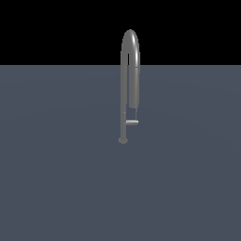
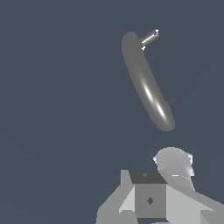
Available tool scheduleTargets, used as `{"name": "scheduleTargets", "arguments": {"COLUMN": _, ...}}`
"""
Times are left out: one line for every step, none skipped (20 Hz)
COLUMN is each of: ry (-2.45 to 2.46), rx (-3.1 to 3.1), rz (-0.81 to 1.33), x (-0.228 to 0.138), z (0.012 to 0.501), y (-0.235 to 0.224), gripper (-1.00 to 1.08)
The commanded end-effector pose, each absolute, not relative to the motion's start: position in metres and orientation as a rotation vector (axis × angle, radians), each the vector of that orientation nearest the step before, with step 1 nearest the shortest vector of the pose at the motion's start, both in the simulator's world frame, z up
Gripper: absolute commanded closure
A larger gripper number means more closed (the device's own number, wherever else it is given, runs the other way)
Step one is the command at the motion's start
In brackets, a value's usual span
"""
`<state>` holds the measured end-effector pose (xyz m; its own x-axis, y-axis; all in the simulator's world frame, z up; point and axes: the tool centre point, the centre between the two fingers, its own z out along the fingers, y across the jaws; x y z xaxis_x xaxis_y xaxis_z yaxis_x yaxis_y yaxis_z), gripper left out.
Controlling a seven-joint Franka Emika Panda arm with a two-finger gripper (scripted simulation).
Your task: Turn on the faucet by rotating a designated handle.
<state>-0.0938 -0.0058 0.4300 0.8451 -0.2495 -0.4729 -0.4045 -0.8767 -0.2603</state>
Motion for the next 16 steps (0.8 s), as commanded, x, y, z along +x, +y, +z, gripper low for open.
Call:
{"name": "scheduleTargets", "arguments": {"ry": 0.534, "rx": -2.615, "rz": 0.663, "x": -0.081, "z": 0.421, "y": -0.009, "gripper": 1.08}}
{"name": "scheduleTargets", "arguments": {"ry": 0.551, "rx": -2.592, "rz": 0.681, "x": -0.076, "z": 0.417, "y": -0.011, "gripper": 1.08}}
{"name": "scheduleTargets", "arguments": {"ry": 0.567, "rx": -2.569, "rz": 0.699, "x": -0.071, "z": 0.413, "y": -0.013, "gripper": 1.08}}
{"name": "scheduleTargets", "arguments": {"ry": 0.584, "rx": -2.546, "rz": 0.717, "x": -0.066, "z": 0.409, "y": -0.014, "gripper": 1.08}}
{"name": "scheduleTargets", "arguments": {"ry": 0.601, "rx": -2.522, "rz": 0.735, "x": -0.061, "z": 0.405, "y": -0.016, "gripper": 1.08}}
{"name": "scheduleTargets", "arguments": {"ry": 0.617, "rx": -2.498, "rz": 0.753, "x": -0.057, "z": 0.400, "y": -0.017, "gripper": 1.08}}
{"name": "scheduleTargets", "arguments": {"ry": 0.634, "rx": -2.473, "rz": 0.771, "x": -0.052, "z": 0.396, "y": -0.019, "gripper": 1.08}}
{"name": "scheduleTargets", "arguments": {"ry": 0.650, "rx": -2.448, "rz": 0.788, "x": -0.048, "z": 0.391, "y": -0.020, "gripper": 1.08}}
{"name": "scheduleTargets", "arguments": {"ry": 0.666, "rx": -2.423, "rz": 0.806, "x": -0.043, "z": 0.386, "y": -0.022, "gripper": 1.08}}
{"name": "scheduleTargets", "arguments": {"ry": 0.683, "rx": -2.397, "rz": 0.823, "x": -0.039, "z": 0.381, "y": -0.024, "gripper": 1.08}}
{"name": "scheduleTargets", "arguments": {"ry": 0.699, "rx": -2.371, "rz": 0.841, "x": -0.034, "z": 0.376, "y": -0.026, "gripper": 1.08}}
{"name": "scheduleTargets", "arguments": {"ry": 0.715, "rx": -2.344, "rz": 0.858, "x": -0.030, "z": 0.371, "y": -0.027, "gripper": 1.08}}
{"name": "scheduleTargets", "arguments": {"ry": 0.731, "rx": -2.317, "rz": 0.875, "x": -0.026, "z": 0.366, "y": -0.029, "gripper": 1.08}}
{"name": "scheduleTargets", "arguments": {"ry": 0.747, "rx": -2.289, "rz": 0.893, "x": -0.022, "z": 0.360, "y": -0.031, "gripper": 1.08}}
{"name": "scheduleTargets", "arguments": {"ry": 0.763, "rx": -2.260, "rz": 0.910, "x": -0.018, "z": 0.355, "y": -0.032, "gripper": 1.08}}
{"name": "scheduleTargets", "arguments": {"ry": 0.779, "rx": -2.231, "rz": 0.927, "x": -0.014, "z": 0.349, "y": -0.034, "gripper": 1.08}}
